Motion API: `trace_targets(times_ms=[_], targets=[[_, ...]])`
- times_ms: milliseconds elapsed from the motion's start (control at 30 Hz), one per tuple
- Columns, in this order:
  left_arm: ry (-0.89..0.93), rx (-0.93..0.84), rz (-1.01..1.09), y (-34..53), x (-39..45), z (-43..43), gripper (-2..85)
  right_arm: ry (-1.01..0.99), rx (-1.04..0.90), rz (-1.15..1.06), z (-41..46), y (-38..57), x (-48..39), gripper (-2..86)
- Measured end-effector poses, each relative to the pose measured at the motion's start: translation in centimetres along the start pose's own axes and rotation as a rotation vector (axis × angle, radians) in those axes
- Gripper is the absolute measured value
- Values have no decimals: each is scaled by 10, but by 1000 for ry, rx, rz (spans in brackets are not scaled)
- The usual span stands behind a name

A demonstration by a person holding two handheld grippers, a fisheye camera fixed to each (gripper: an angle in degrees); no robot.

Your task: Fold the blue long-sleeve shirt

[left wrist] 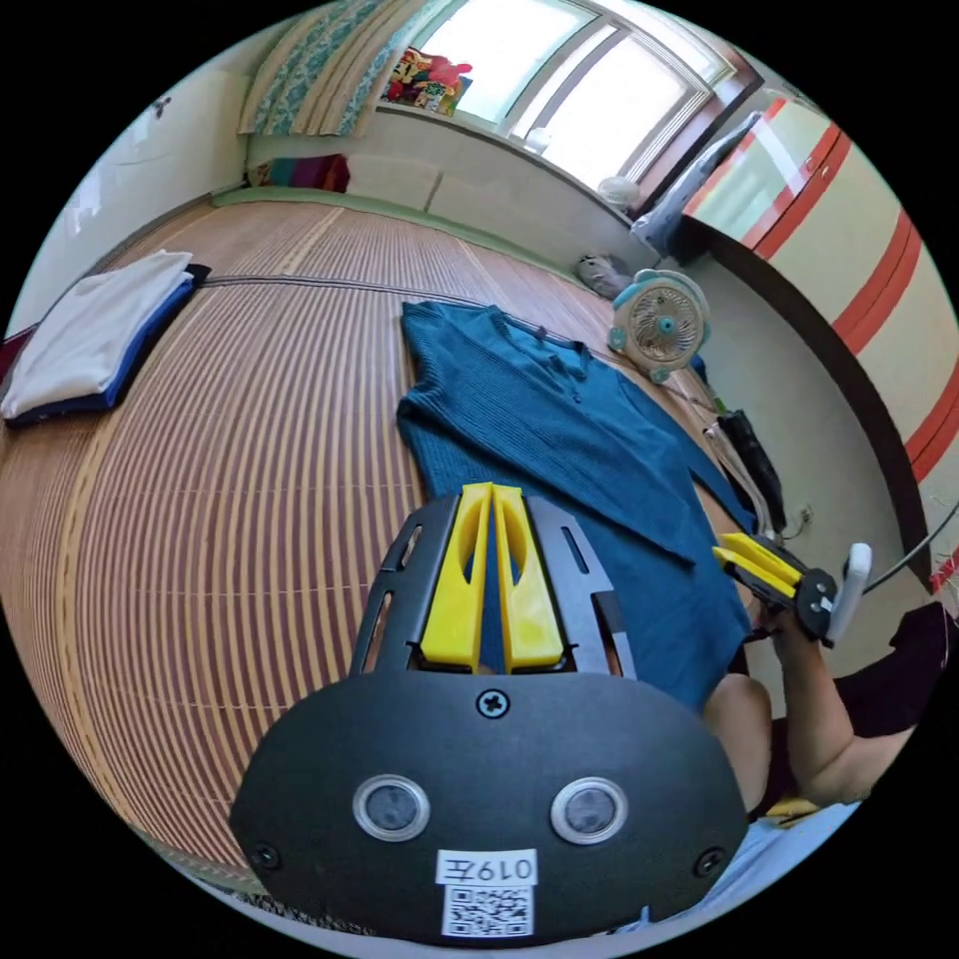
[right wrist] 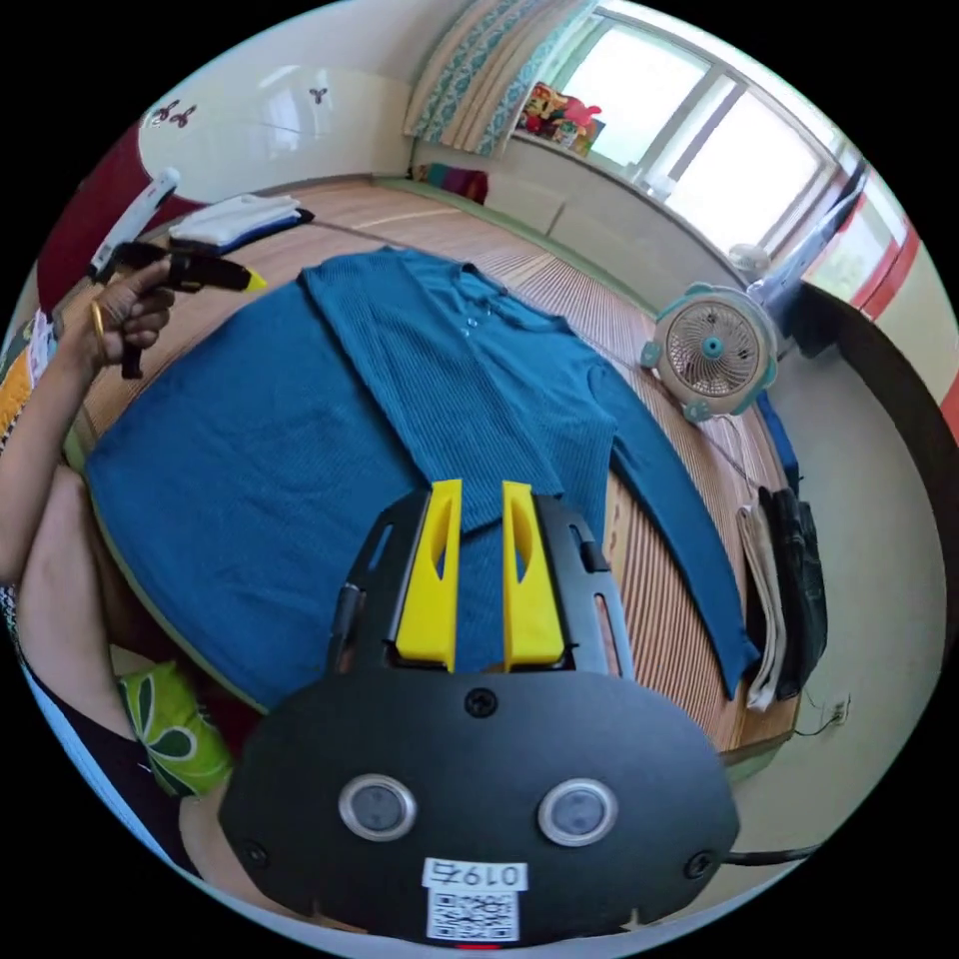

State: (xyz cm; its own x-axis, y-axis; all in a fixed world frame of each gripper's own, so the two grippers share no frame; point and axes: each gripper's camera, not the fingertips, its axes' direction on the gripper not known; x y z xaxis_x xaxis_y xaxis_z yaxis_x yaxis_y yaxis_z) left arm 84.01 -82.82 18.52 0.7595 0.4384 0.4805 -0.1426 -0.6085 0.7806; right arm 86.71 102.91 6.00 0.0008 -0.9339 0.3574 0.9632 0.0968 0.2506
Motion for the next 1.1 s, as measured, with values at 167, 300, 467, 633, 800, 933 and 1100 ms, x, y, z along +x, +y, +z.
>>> trace_targets(times_ms=[167,300,467,633,800,933,1100], targets=[[0,-75,88,-2,24,25,10,52,-75,-128,35,13,-49,67],[-6,-85,93,1,29,32,9,93,-101,-195,51,29,-74,66],[3,-86,84,4,29,39,9,157,-120,-255,71,51,-103,56],[14,-91,90,8,33,46,8,219,-139,-314,88,65,-124,15],[14,-91,88,12,36,51,9,278,-142,-392,100,83,-141,10],[16,-100,86,16,39,57,8,301,-188,-472,125,106,-157,29],[11,-100,91,23,44,61,8,283,-136,-373,130,130,-156,82]])
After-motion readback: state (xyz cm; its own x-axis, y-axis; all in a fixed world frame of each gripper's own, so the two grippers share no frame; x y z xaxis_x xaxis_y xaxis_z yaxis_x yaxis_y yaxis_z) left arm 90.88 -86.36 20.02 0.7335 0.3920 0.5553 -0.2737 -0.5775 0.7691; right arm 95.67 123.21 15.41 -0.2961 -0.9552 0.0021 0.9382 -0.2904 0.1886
